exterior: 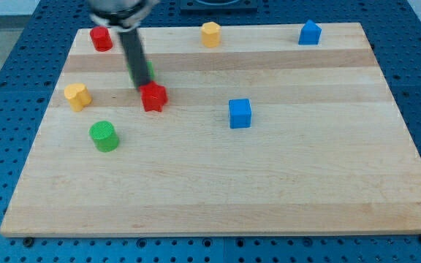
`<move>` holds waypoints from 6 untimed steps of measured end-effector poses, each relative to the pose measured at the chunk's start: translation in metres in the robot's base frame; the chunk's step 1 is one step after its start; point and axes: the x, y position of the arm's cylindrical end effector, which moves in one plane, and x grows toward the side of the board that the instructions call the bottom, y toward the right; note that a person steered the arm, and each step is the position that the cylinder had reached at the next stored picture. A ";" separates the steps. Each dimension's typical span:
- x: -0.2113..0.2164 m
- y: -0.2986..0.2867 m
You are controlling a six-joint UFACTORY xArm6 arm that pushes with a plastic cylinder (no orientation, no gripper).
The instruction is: Slightly push to the red star bottom
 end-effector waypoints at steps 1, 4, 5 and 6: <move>0.003 0.051; 0.004 -0.014; 0.023 -0.024; 0.049 -0.022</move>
